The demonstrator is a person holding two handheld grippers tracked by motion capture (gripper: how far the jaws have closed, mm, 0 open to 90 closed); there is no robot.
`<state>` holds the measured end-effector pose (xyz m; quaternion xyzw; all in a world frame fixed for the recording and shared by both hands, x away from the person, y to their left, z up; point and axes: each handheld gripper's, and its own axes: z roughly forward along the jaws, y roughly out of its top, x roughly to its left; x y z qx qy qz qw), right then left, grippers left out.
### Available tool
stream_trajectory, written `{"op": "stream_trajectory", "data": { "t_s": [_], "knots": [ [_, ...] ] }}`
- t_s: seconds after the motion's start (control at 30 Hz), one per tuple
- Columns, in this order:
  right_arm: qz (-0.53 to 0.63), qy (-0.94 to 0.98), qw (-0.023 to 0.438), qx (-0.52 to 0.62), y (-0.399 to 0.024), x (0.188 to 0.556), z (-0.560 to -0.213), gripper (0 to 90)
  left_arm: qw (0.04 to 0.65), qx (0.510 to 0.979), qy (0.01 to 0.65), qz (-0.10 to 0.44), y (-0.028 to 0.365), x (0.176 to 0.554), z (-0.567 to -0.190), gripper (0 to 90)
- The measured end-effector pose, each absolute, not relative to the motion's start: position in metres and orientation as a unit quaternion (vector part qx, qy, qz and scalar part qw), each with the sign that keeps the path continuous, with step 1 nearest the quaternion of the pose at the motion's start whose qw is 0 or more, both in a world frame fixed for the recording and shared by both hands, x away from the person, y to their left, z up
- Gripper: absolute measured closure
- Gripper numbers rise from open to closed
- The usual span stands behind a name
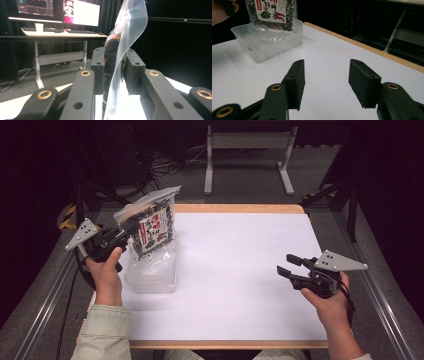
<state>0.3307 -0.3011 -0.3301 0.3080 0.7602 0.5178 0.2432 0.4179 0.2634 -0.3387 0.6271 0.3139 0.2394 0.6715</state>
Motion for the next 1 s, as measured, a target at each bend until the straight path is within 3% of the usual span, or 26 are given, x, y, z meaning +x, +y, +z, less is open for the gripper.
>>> {"op": "stream_trajectory", "data": {
  "t_s": [0.73, 1.0],
  "knots": [
    [0.529, 0.762, 0.231, 0.293, -0.290, 0.342, -0.328, 46.6, 0.630, 0.659, 0.345, 0.223, 0.266, 0.412, -0.359, 72.9],
    [0.530, 0.760, 0.233, 0.295, -0.292, 0.341, -0.327, 46.6, 0.629, 0.650, 0.367, 0.215, 0.275, 0.412, -0.365, 72.5]
  ]
}}
